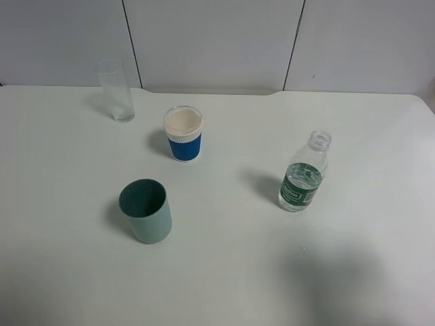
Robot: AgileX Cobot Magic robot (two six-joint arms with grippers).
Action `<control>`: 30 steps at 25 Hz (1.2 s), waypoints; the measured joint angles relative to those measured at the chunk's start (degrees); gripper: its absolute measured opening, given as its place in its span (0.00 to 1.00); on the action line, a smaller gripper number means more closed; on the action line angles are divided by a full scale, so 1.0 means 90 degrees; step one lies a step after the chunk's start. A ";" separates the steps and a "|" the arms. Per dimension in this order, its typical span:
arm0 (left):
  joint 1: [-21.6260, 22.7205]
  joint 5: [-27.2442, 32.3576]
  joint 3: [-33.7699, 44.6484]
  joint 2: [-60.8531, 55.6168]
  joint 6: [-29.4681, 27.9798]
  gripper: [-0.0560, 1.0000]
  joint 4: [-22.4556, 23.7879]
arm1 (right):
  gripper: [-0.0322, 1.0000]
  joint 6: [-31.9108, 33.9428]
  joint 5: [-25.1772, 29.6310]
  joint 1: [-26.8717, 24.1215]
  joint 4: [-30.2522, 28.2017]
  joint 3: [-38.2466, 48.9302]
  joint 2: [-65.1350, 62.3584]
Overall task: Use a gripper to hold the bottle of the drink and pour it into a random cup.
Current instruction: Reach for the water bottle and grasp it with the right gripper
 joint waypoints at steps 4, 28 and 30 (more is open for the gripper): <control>0.0000 0.0000 0.0000 0.0000 0.0000 0.98 0.0000 | 0.88 -0.0012 0.0000 0.0000 0.0006 0.0000 0.0248; 0.0000 0.0000 0.0000 0.0000 0.0000 0.98 0.0000 | 0.88 -0.3101 -0.1345 0.0053 0.2039 -0.1510 0.4612; 0.0000 0.0000 0.0000 0.0000 0.0000 0.98 0.0000 | 0.88 -0.3247 -0.1345 0.0125 0.2155 -0.1509 0.4686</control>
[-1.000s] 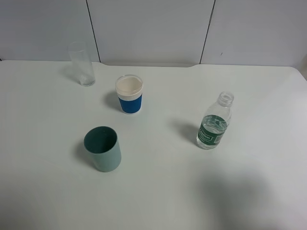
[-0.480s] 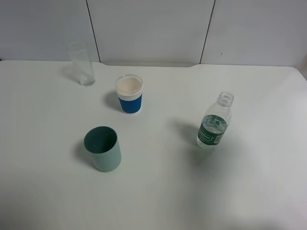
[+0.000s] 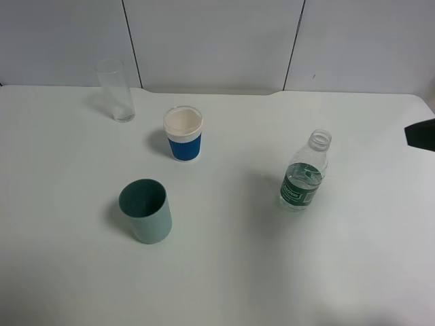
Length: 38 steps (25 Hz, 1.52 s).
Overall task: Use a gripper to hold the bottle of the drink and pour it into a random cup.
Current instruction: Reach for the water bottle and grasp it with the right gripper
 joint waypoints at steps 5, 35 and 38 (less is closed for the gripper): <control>0.0000 0.0000 0.0000 0.0000 0.0000 0.98 0.0000 | 0.88 -0.0212 -0.0005 0.0468 0.0119 0.0109 0.0286; 0.0000 0.0000 0.0000 0.0000 0.0000 0.98 0.0000 | 0.88 -0.0104 -0.0849 0.0467 0.0517 0.1827 0.1524; 0.0000 0.0000 0.0000 0.0000 0.0000 0.98 0.0000 | 0.88 0.0366 -0.1110 0.0467 -0.0100 0.1827 0.1870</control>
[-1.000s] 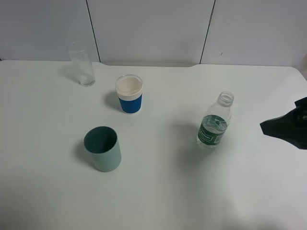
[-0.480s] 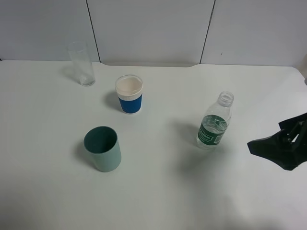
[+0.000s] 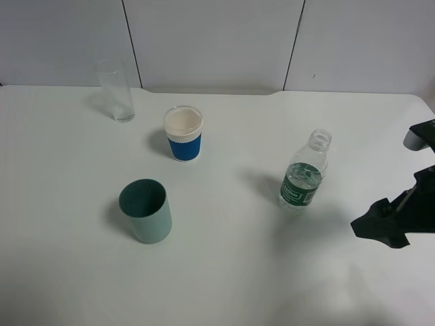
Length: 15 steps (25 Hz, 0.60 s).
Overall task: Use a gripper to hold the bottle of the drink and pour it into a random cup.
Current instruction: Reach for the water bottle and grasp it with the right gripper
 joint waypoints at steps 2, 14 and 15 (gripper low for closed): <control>0.0000 0.0000 0.0000 0.0000 0.0000 0.98 0.0000 | 0.88 0.0536 -0.0161 0.0047 -0.0607 0.0000 0.0108; 0.0000 0.0000 0.0000 0.0000 0.0000 0.98 0.0000 | 0.88 0.1928 -0.1758 0.1364 -0.3086 0.0062 0.0178; 0.0000 0.0000 0.0000 0.0000 0.0000 0.98 0.0000 | 0.88 0.1928 -0.1908 0.1406 -0.3088 0.0102 0.0178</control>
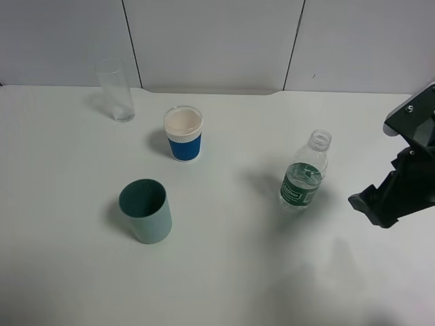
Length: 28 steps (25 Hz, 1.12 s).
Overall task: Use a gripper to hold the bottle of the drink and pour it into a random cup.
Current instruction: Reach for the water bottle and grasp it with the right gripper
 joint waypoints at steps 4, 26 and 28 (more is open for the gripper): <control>0.0000 0.0000 0.0000 0.0000 0.0000 0.98 0.0000 | 0.88 -0.0150 -0.0650 0.0040 -0.0019 0.0457 0.0000; 0.0000 0.0000 0.0000 0.0000 0.0000 0.98 0.0012 | 0.88 0.0272 -0.4147 0.0018 -0.0491 0.1428 0.1475; 0.0000 0.0000 0.0000 0.0000 0.0000 0.98 0.0012 | 0.88 0.0290 -0.4674 -0.0083 -0.0496 0.1423 0.1807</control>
